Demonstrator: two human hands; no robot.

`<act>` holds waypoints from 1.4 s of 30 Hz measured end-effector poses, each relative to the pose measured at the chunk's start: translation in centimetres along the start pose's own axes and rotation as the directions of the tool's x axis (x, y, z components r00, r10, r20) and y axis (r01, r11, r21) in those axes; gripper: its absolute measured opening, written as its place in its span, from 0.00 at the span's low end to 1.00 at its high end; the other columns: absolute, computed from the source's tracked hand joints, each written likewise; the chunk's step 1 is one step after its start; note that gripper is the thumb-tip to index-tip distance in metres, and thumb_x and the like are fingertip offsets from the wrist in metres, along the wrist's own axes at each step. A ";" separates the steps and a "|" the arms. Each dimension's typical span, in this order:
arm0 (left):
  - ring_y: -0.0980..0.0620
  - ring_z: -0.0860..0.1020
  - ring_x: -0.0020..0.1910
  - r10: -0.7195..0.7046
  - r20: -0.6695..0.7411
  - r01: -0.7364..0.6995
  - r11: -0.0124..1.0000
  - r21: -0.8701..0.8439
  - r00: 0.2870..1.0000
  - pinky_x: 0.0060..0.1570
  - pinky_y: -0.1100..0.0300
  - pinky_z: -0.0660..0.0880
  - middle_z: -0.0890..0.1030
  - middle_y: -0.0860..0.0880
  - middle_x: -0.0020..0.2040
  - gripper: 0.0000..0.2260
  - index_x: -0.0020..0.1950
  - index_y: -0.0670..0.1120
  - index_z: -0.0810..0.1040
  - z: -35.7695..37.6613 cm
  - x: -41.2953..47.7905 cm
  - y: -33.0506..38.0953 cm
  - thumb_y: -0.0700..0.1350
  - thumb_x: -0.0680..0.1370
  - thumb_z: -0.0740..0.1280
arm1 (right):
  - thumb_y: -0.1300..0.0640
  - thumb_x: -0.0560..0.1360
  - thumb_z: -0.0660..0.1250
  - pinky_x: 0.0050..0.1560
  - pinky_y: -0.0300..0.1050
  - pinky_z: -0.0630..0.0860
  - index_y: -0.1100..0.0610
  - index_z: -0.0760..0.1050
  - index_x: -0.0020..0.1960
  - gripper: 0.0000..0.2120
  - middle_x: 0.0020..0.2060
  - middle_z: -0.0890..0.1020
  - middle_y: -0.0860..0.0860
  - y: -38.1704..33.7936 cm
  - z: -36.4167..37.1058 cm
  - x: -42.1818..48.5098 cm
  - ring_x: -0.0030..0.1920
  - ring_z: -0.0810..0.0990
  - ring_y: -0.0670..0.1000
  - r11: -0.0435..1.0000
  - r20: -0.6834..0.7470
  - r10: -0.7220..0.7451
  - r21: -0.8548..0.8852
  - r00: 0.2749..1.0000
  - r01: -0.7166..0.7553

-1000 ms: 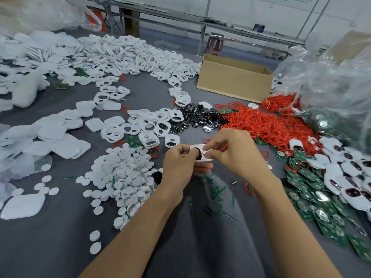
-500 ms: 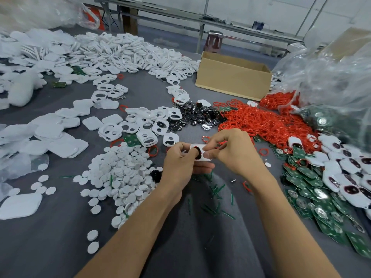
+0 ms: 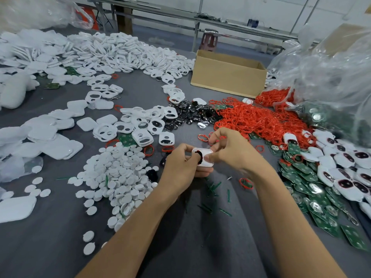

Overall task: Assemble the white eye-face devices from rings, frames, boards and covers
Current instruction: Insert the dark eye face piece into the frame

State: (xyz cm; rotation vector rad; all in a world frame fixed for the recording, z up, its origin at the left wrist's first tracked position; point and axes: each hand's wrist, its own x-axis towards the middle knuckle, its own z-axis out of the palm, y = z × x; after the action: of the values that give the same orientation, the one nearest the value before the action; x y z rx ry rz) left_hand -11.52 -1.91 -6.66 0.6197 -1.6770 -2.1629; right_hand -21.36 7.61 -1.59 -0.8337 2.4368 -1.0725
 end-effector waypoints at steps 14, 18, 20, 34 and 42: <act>0.48 0.83 0.46 0.096 0.234 -0.126 0.985 0.117 0.967 0.43 0.52 0.82 0.84 0.43 0.52 0.18 0.63 0.44 0.76 -0.2 -0.7 0.7 0.33 0.74 0.71 | 0.77 0.70 0.67 0.24 0.36 0.71 0.63 0.72 0.52 0.15 0.33 0.74 0.59 0.8 -2.5 -0.6 0.27 0.73 0.51 0.914 0.242 0.041 0.384 0.969 -0.134; 0.52 0.81 0.42 0.159 0.245 -0.200 0.968 0.153 0.956 0.40 0.54 0.81 0.84 0.43 0.52 0.19 0.61 0.42 0.77 -0.3 -0.7 0.7 0.32 0.72 0.73 | 0.77 0.70 0.66 0.24 0.35 0.70 0.62 0.72 0.52 0.16 0.34 0.76 0.58 0.8 -2.8 -0.6 0.26 0.73 0.49 0.880 0.241 0.034 0.453 0.970 -0.143; 0.51 0.81 0.42 0.178 0.240 -0.218 0.964 0.153 0.954 0.39 0.55 0.80 0.84 0.44 0.51 0.18 0.60 0.42 0.78 -0.5 -0.7 0.8 0.32 0.72 0.73 | 0.77 0.70 0.66 0.25 0.36 0.70 0.64 0.72 0.54 0.17 0.35 0.76 0.59 0.8 -2.8 -0.6 0.28 0.72 0.50 0.875 0.243 0.019 0.466 0.970 -0.134; 0.45 0.80 0.38 0.232 0.189 -0.257 0.959 0.119 0.954 0.36 0.52 0.80 0.85 0.45 0.44 0.15 0.55 0.52 0.83 -0.5 -0.8 0.9 0.40 0.70 0.77 | 0.74 0.71 0.67 0.28 0.36 0.72 0.62 0.75 0.55 0.15 0.41 0.80 0.54 0.6 -3.0 -0.7 0.33 0.76 0.47 0.876 0.239 -0.082 0.479 0.968 -0.044; 0.48 0.80 0.36 0.209 0.165 -0.219 0.975 0.046 0.964 0.35 0.58 0.79 0.85 0.46 0.42 0.13 0.54 0.50 0.82 -0.6 -0.4 0.5 0.38 0.71 0.75 | 0.65 0.75 0.67 0.36 0.39 0.76 0.62 0.76 0.57 0.11 0.50 0.82 0.63 0.6 -3.5 -0.9 0.40 0.79 0.51 0.871 0.141 -0.066 0.492 0.988 -0.012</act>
State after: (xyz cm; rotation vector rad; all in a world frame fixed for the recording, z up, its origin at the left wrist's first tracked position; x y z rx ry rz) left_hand -10.86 -2.29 -6.28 0.2716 -1.8077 -2.0569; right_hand -22.70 10.42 0.27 -0.7422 1.8952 -1.4922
